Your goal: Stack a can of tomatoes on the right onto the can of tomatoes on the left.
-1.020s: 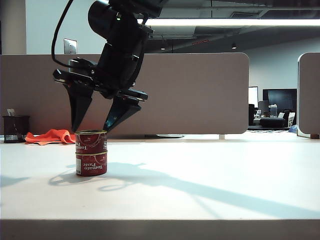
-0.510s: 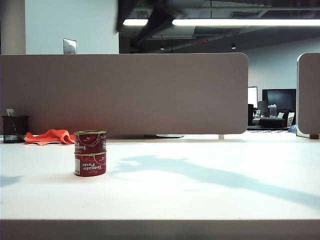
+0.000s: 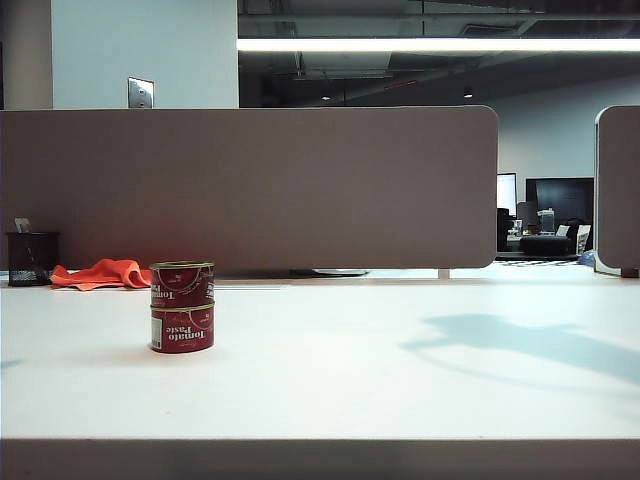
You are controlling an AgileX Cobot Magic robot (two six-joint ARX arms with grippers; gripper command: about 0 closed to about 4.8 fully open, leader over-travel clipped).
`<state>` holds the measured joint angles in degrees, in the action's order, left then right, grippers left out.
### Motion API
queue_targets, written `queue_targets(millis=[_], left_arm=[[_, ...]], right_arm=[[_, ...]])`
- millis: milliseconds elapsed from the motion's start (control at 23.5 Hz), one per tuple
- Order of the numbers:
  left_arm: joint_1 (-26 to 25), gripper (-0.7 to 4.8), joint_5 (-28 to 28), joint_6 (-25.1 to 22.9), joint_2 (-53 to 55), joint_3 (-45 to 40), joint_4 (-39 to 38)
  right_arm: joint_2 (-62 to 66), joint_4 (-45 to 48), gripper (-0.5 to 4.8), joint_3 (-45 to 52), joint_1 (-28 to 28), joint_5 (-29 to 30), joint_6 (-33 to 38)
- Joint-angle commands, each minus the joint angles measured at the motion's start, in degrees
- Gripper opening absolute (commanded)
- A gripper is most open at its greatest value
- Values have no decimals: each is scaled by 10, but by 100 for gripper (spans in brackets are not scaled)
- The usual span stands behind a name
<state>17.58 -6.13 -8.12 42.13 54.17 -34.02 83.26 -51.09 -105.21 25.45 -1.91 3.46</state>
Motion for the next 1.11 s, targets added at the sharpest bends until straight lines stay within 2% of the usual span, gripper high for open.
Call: queue_targets(millis=[43, 340, 425, 510, 553, 595, 680, 850, 978, 1063, 1105], left_arm=[[0, -5, 0, 2, -37, -33, 9], [0, -5, -1, 58, -169, -130, 19], [0, -5, -1, 57, -213, -166, 49], [0, -5, -1, 55, -244, -211, 97], [0, -5, 3, 47, -254, -238, 115], [0, -4, 20, 45, -254, -259, 111], [0, -4, 21, 45, -250, -277, 111], [0, -5, 42, 45, -246, -315, 142], [0, -5, 65, 45, -246, -350, 185], [0, -5, 59, 40, -246, -379, 237], [0, -4, 48, 34, -248, -405, 286]], right_arm=[[-61, 14, -2, 50, 1, -42, -26], [-255, 35, -2, 243, 1, -77, -15], [-336, 65, -2, 332, 1, -106, -15], [-423, 127, -2, 433, 1, -149, -16], [-487, 189, -2, 507, 1, -162, -21], [-537, 246, -2, 571, 1, -162, -22], [-587, 312, -1, 646, 1, -162, -21], [-643, 321, -1, 735, 1, -138, -21], [-671, 333, -1, 788, 1, -135, -21], [-687, 362, -1, 828, 0, -136, -22], [-698, 407, -1, 867, 1, -133, -22]])
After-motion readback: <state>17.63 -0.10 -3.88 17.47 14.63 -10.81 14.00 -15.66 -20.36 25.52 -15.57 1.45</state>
